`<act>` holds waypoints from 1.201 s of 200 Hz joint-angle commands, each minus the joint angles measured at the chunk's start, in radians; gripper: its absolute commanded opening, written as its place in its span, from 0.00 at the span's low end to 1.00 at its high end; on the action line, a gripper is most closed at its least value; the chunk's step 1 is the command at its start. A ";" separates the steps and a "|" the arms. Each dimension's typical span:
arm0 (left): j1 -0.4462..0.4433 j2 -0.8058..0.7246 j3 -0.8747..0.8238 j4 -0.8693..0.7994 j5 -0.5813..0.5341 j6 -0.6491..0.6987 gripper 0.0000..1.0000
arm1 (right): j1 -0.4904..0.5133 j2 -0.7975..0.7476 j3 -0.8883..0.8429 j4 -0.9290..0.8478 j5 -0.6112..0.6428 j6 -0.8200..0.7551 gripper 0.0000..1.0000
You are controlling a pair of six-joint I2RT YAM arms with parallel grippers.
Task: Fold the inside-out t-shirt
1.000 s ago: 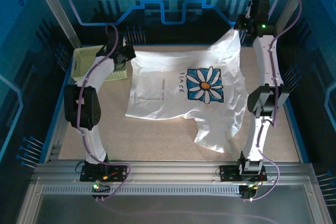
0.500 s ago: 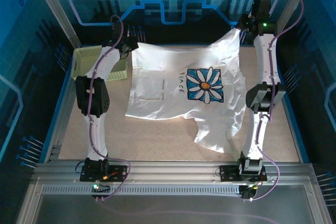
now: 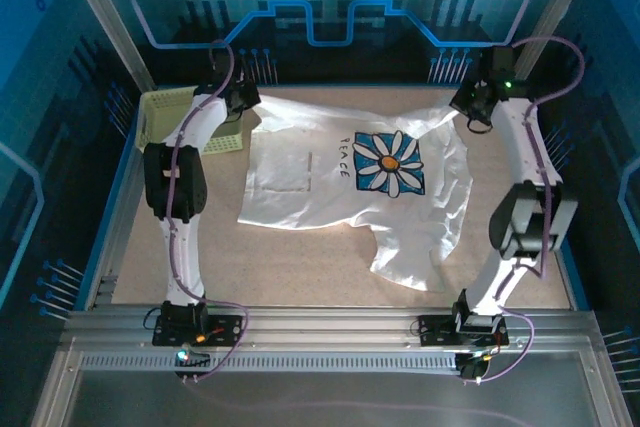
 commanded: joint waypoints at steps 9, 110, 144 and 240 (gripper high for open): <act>0.024 -0.110 -0.114 0.068 0.001 -0.028 0.00 | -0.015 -0.170 -0.210 0.103 0.003 0.090 0.00; 0.039 -0.289 -0.482 0.230 0.055 -0.115 0.00 | -0.029 -0.426 -0.630 0.127 0.072 0.156 0.00; 0.036 -0.316 -0.574 0.272 0.071 -0.124 0.00 | -0.035 -0.434 -0.695 0.138 0.072 0.167 0.00; -0.001 -0.420 -0.714 0.359 0.088 0.041 0.25 | -0.033 -0.499 -0.799 0.129 0.098 0.197 0.00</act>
